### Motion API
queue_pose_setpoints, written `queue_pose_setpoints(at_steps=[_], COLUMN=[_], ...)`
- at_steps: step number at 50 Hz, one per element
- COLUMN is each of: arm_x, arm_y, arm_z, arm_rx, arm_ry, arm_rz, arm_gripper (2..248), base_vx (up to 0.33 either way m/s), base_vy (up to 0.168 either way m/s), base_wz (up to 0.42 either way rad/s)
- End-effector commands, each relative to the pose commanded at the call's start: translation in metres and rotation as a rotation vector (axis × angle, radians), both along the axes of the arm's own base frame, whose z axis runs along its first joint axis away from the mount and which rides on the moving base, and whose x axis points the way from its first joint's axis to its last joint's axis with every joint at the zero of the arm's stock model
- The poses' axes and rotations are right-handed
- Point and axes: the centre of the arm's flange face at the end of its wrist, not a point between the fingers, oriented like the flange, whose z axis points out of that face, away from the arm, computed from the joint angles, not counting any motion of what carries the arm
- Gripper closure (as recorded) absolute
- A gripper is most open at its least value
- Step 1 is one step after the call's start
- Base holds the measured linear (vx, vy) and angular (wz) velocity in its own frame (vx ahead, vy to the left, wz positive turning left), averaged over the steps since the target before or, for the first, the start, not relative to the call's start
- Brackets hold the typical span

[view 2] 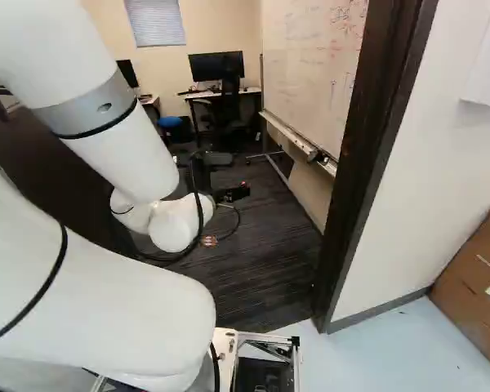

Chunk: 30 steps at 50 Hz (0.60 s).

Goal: Open the door and move inside

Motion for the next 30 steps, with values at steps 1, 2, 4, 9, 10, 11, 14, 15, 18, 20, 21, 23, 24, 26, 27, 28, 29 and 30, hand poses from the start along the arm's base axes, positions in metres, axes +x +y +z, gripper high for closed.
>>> queue_pose_setpoints(at_steps=[1,2,4,9,10,11,14,15,18,20,21,23,24,26,27,28,29,30], arm_x=[0.0000,0.0000,0.0000,0.0000,0.0000,0.0000,0.0000,0.0000,0.0000,0.0000,0.0000,0.0000,0.0000,0.0000,0.0000,0.0000,0.0000,0.0000], arm_y=[0.0000,0.0000,0.0000,0.0000,0.0000,0.0000,0.0000,0.0000,0.0000,0.0000,0.0000,0.0000,0.0000,0.0000,0.0000,0.0000,0.0000,0.0000], arm_z=[0.0000,0.0000,0.0000,0.0000,0.0000,0.0000,0.0000,0.0000,0.0000,0.0000,0.0000,0.0000,0.0000,0.0000,0.0000,0.0000,0.0000,0.0000], arm_rx=[0.000,0.000,0.000,0.000,0.000,0.000,0.000,0.000,0.000,0.000,0.000,0.000,0.000,0.000,0.000,0.000,0.000,0.000], arm_ry=[0.000,0.000,0.000,0.000,0.000,0.000,0.000,0.000,0.000,0.000,0.000,0.000,0.000,0.000,0.000,0.000,0.000,0.000], arm_rz=[0.000,0.000,0.000,0.000,0.000,0.000,0.000,0.000,0.000,0.000,0.000,0.000,0.000,0.000,0.000,0.000,0.000,0.000], arm_gripper=[3,3,3,3,3,3,3,3,3,3,3,3,3,3,3,3,3,3], base_vx=[0.110,0.105,0.098,0.093,0.091,0.101,0.091,0.099,0.100,0.111,0.100,0.109,0.112,0.103,0.122,0.132,0.110,0.113], base_vy=[0.053,0.054,0.052,0.045,0.047,0.047,0.047,0.045,0.048,0.051,0.049,0.052,0.050,0.049,0.054,0.057,0.039,0.038], base_wz=[0.253,0.247,0.230,0.220,0.212,0.228,0.215,0.225,0.229,0.239,0.215,0.236,0.239,0.231,0.289,0.325,0.259,0.265])
